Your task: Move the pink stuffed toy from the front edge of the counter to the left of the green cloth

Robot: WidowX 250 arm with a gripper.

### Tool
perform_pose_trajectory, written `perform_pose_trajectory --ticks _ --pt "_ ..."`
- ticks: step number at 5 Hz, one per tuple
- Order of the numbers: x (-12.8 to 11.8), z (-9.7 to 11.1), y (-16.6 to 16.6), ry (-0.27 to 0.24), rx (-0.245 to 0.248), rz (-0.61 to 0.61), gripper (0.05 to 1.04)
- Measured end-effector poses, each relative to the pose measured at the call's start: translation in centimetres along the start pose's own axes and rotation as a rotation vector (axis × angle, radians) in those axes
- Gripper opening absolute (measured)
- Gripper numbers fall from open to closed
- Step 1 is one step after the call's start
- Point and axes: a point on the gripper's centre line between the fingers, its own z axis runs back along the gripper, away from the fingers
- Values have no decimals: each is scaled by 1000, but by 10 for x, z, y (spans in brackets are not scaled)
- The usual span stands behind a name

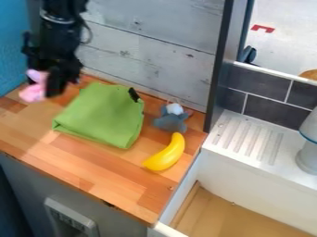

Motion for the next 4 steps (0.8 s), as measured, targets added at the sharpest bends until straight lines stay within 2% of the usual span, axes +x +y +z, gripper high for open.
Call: perform_pose_trajectory --ticks 1,2,3,4 --pt "-1 -6 48 -24 102 117 506" --pt "8 -27 81 -32 114 224 505" --pt "21 -49 97 -23 89 262 505" --pt "40 -76 94 -11 28 275 505"
